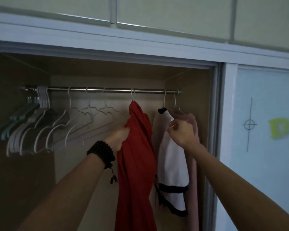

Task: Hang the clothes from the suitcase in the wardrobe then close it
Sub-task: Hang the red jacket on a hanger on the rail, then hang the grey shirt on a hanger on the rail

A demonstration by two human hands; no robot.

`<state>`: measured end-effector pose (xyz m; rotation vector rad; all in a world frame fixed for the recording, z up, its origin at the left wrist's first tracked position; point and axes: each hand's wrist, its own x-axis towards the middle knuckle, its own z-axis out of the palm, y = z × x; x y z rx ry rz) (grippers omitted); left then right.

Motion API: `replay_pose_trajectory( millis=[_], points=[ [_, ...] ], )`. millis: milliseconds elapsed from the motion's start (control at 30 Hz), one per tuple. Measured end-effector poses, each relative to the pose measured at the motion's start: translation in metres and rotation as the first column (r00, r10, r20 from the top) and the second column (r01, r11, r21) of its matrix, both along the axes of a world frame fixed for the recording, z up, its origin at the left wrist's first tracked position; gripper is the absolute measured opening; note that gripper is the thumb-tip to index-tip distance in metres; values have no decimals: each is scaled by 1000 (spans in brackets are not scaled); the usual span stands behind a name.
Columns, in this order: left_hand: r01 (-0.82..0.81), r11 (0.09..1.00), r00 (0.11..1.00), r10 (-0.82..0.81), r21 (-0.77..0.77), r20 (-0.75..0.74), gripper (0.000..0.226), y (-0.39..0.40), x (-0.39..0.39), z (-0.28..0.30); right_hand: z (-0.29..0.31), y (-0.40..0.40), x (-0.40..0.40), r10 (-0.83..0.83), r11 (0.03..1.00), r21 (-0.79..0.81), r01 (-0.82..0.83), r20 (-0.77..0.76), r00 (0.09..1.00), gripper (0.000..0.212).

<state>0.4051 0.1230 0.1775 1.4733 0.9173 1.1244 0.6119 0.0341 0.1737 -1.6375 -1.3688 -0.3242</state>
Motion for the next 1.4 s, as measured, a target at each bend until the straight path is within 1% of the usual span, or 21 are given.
replay_pose_trajectory(
  millis=[67, 167, 233, 300, 367, 433, 500, 633, 700, 800, 867, 967, 1000, 1067, 1133, 1200, 1233, 1267, 1333, 1367, 1400],
  points=[
    [-31, 999, 1000, 31, 22, 2, 15, 11, 20, 17, 10, 20, 21, -40, 997, 60, 40, 15, 999, 17],
    [-35, 999, 999, 35, 42, 2, 20, 35, 51, 39, 24, 44, 44, -88, 995, 46, 87, 2, 996, 29],
    [-37, 999, 999, 38, 39, -29, 17, 48, 70, 48, 31, 59, 54, -89, 996, -5, 89, 7, 996, 35],
    [-38, 999, 999, 39, 33, -36, 15, 55, 87, 53, 36, 69, 62, -60, 994, -93, 60, 3, 998, 33],
    [-46, 999, 997, 48, 30, -64, 16, 61, 104, 51, 37, 81, 71, -19, 984, -177, 24, 27, 999, 31],
    [-46, 998, 991, 51, 41, -123, 19, 67, 116, 43, 36, 92, 78, 3, 975, -222, 7, 45, 999, 28],
    [-40, 998, 983, 46, 39, -176, 21, 72, 124, 28, 31, 102, 82, 34, 977, -212, -34, -6, 999, 25],
    [-11, 1000, 985, 13, 13, -171, 24, 72, 134, 5, 17, 113, 84, 97, 977, -178, -119, -124, 988, 20],
    [38, 999, 987, -33, 28, -159, 29, 71, 133, -3, 14, 113, 84, 106, 977, -169, -129, -137, 985, 17],
    [62, 994, 978, -43, 89, -202, 47, 64, 118, -20, 6, 104, 79, 113, 980, -147, -136, -154, 982, 25],
    [40, 990, 964, -2, 139, -266, 45, 54, 106, -26, 2, 97, 77, 92, 992, -78, -103, -138, 986, 29],
    [15, 982, 944, 49, 190, -327, 40, 29, 65, -41, -4, 72, 51, 96, 993, 70, -92, -50, 994, 31],
    [-3, 979, 937, 73, 203, -343, 38, 20, 48, -46, -5, 63, 38, 120, 988, 99, -119, -4, 993, 29],
    [-61, 970, 918, 147, 235, -369, 32, -6, 9, -57, -11, 46, 6, 226, 970, 71, -231, 74, 971, 17],
    [-125, 943, 877, 251, 308, -411, 27, -38, -38, -68, -23, 31, -31, 386, 922, -56, -382, 74, 920, 5],
    [-173, 918, 833, 329, 357, -444, 28, -75, -95, -83, -45, 17, -74, 515, 837, -258, -483, 71, 854, 11],
    [-196, 912, 812, 357, 360, -461, 29, -94, -123, -90, -59, 10, -94, 582, 772, -363, -522, 73, 810, 16],
    [-244, 907, 774, 395, 342, -495, 32, -128, -167, -103, -78, -5, -134, 675, 672, -450, -589, 45, 736, 20],
    [-255, 893, 676, 439, 371, -592, 38, -172, -215, -122, -108, -26, -176, 770, 526, -552, -647, -14, 638, 29],
    [-300, 877, 595, 479, 375, -645, 39, -215, -254, -143, -131, -45, -220, 832, 429, -595, -679, -33, 554, 34],
    [-320, 872, 552, 489, 370, -675, 39, -240, -274, -156, -145, -59, -244, 862, 378, -621, -687, -35, 505, 37]
  ],
)
